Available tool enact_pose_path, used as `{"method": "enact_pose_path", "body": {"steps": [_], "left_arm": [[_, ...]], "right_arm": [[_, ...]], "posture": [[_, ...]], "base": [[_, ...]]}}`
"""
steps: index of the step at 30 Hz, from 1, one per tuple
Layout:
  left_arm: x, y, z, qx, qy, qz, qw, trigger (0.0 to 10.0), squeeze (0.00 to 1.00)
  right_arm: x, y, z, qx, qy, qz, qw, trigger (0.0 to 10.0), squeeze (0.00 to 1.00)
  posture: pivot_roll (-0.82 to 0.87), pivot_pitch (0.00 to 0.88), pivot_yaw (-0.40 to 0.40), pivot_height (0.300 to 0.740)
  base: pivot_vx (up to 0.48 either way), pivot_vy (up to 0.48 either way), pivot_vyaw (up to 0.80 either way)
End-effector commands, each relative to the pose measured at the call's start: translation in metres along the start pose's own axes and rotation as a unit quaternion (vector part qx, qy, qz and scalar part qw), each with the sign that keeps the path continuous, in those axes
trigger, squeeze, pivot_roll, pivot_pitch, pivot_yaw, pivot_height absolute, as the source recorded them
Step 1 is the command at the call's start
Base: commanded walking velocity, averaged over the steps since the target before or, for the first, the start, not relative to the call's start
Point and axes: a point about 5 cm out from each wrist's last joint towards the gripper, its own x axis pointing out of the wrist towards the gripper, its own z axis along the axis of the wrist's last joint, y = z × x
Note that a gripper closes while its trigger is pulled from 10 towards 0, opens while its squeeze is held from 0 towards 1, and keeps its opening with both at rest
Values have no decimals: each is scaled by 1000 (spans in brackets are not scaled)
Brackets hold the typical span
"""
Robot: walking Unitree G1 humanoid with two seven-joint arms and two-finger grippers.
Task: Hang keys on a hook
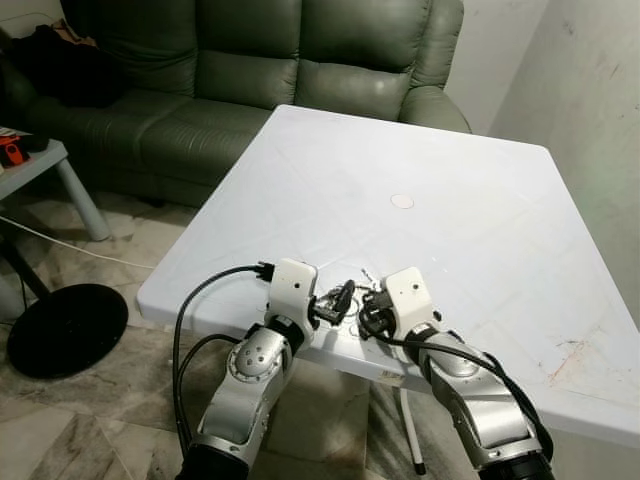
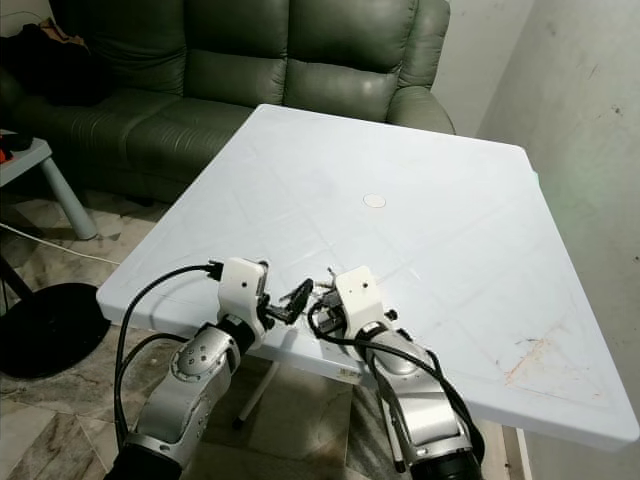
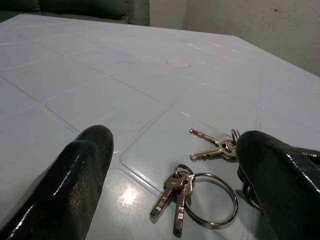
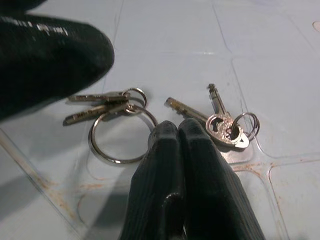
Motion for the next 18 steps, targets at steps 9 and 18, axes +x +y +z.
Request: {"method": "enact_pose_path", "body": {"steps": [9,18], "left_arm": [[4,-8,8,-30,-16,5,999,10000,0],[21,15,46,-59,-89,70,992,10000,0]], "right_arm": [[2,-19,26,75,-65,-49,994,0,0],[-4,-48,67,189,-200,-105,956,10000,0]], "posture": [[-44,9,-82,740],[-42,2,-81,740]], "base": [[0,0,0],[0,0,0]]}}
